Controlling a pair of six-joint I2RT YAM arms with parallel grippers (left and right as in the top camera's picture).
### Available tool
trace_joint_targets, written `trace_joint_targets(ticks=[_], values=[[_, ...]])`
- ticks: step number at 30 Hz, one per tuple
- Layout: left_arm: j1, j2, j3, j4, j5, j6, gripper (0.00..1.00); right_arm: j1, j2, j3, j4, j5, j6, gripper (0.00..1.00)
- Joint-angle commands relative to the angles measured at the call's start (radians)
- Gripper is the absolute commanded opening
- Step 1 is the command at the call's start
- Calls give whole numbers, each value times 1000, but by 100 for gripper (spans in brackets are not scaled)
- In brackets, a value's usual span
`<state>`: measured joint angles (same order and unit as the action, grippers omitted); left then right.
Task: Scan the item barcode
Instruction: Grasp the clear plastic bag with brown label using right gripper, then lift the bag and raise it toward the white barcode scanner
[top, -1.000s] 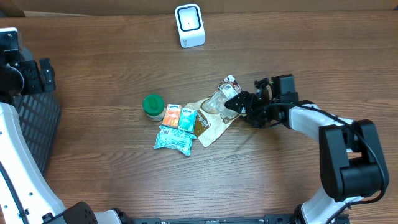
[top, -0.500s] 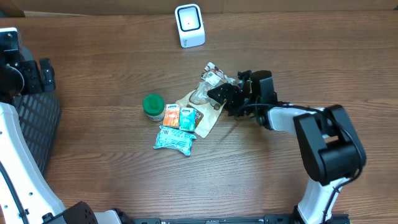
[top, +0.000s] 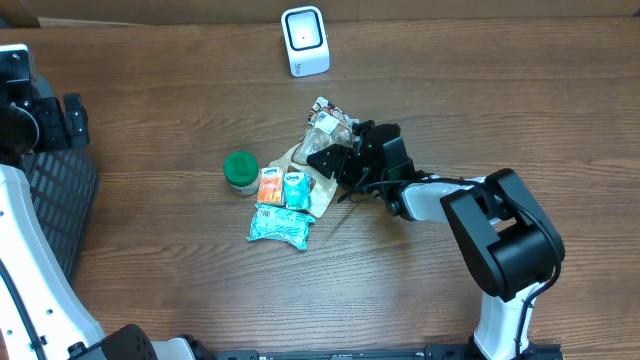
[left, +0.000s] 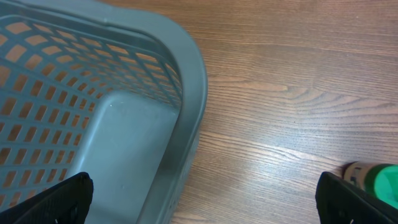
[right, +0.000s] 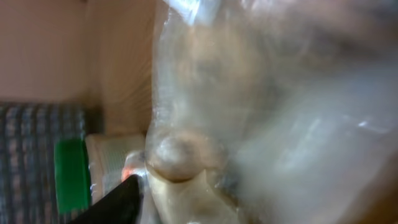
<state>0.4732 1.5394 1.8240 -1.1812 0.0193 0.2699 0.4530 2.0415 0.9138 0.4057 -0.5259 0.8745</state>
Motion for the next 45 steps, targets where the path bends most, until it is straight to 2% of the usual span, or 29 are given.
trace_joint_targets(ticks=[1, 3, 7, 10, 16, 21, 28, 32, 45], values=[[4, 5, 5, 4, 0, 22, 100, 17, 63, -30, -37, 61, 20, 28], [4, 5, 4, 4, 0, 22, 100, 0, 63, -30, -41, 39, 18, 14], [4, 5, 4, 4, 0, 22, 100, -50, 61, -30, -50, -39, 11, 4], [4, 5, 5, 4, 0, 22, 100, -92, 50, -30, -67, -95, -25, 4], [4, 5, 4, 4, 0, 22, 100, -180, -68, -29, -158, -312, -233, 4], [4, 5, 5, 4, 0, 22, 100, -253, -216, 22, -523, -397, -534, 4], [4, 5, 5, 4, 0, 22, 100, -255, -349, 230, -1114, -385, -912, 4], [4, 5, 5, 4, 0, 22, 100, -222, -383, 324, -1292, -383, -1063, 4], [4, 5, 5, 4, 0, 22, 100, -156, -554, 365, -1336, -438, -1088, 4]])
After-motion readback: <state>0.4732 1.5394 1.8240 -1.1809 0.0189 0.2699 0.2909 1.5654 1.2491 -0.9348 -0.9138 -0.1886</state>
